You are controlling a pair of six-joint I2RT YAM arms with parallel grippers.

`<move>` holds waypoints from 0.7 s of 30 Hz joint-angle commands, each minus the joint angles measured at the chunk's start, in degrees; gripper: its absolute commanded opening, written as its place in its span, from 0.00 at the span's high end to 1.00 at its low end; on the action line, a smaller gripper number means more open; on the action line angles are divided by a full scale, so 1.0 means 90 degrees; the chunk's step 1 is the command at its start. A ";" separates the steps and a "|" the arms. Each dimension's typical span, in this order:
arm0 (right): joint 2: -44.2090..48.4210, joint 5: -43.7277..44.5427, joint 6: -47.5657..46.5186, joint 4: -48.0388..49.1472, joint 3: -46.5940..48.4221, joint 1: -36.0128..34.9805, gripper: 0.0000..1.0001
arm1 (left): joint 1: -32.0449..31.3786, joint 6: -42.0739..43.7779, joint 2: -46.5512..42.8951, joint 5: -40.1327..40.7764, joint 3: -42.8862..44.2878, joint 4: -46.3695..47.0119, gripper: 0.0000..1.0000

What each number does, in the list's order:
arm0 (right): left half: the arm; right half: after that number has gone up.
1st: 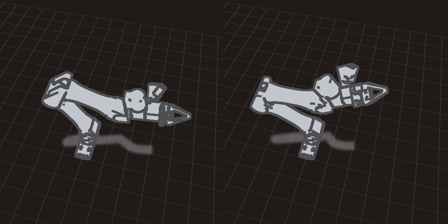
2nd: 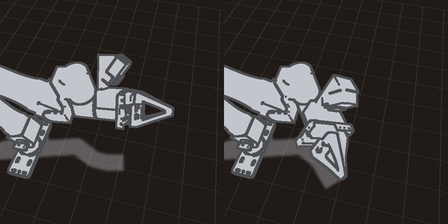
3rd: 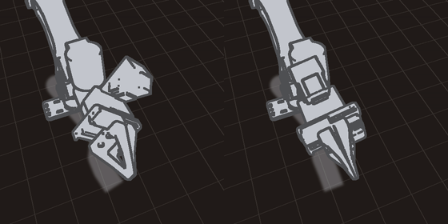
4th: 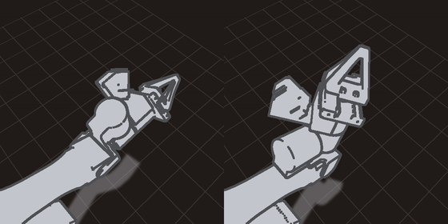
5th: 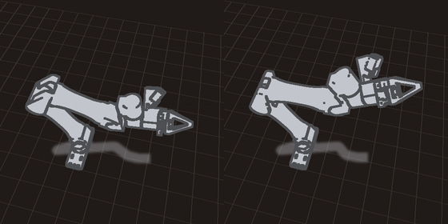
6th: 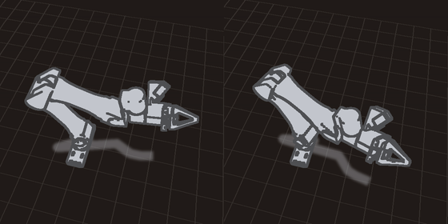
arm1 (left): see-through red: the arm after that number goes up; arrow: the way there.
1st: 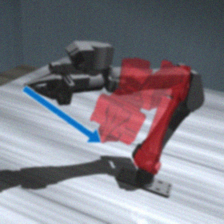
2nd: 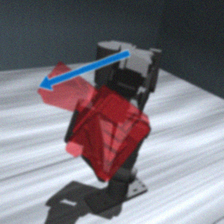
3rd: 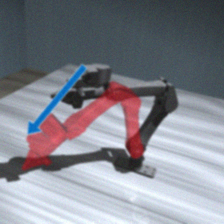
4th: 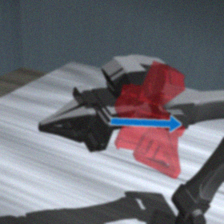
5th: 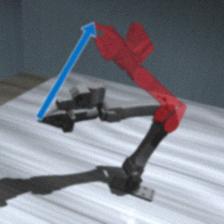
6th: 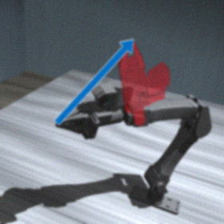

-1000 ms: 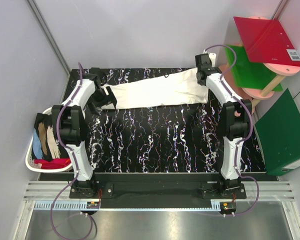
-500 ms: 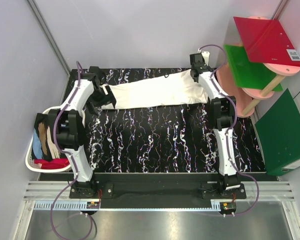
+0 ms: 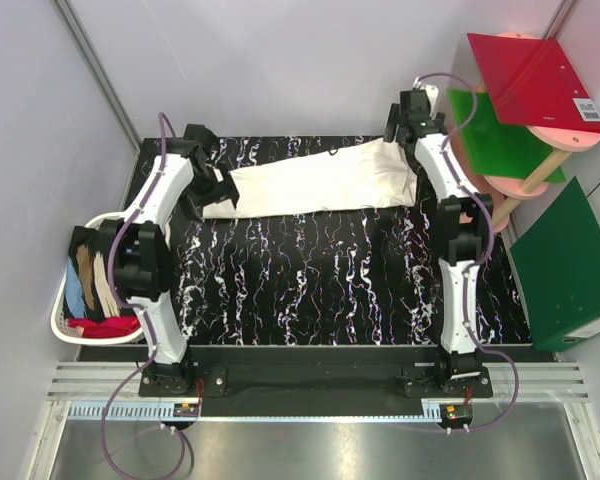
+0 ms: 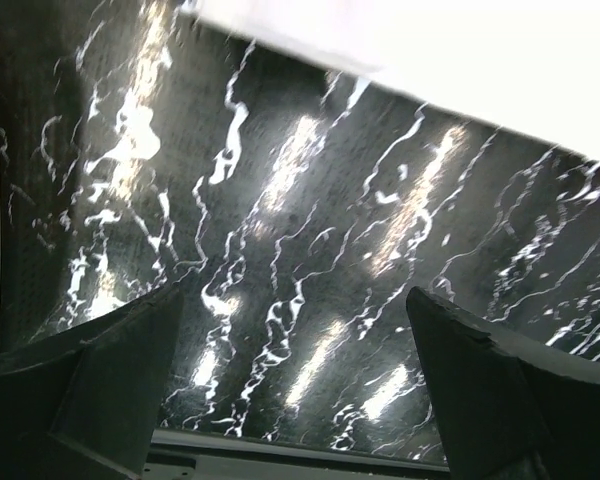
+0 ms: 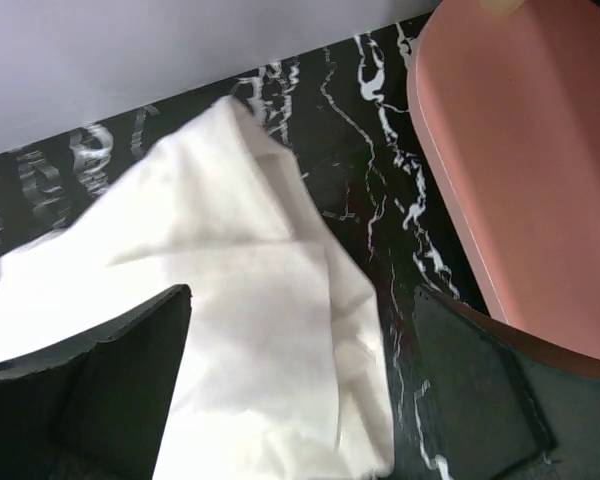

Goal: Fold and stack the t-shirts
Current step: Fold the other side of the tshirt into a rectangle

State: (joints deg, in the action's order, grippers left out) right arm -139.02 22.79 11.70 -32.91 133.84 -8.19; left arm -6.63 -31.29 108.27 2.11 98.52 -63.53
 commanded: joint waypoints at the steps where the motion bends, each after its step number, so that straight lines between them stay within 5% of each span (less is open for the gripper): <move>1: 0.2036 -0.0636 0.0397 0.0160 -0.0816 -0.0038 0.00 | 0.0005 0.0010 0.0721 0.0117 0.0956 0.0262 0.01; 11: 0.4664 -0.2382 0.1968 -0.0972 -0.4173 0.0137 0.00 | 0.0316 -0.0439 0.2725 0.0070 0.3573 0.0193 0.01; 21: 0.6111 -0.4191 0.5687 0.0352 -0.8188 0.0870 0.01 | 0.0727 -0.0362 0.2580 0.0019 0.2941 0.0574 0.01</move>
State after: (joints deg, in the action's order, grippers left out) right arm -87.92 -6.81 46.09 -36.10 68.31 0.23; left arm -1.26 -34.98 134.74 1.93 126.82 -61.04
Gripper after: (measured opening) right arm 0.994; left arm 0.987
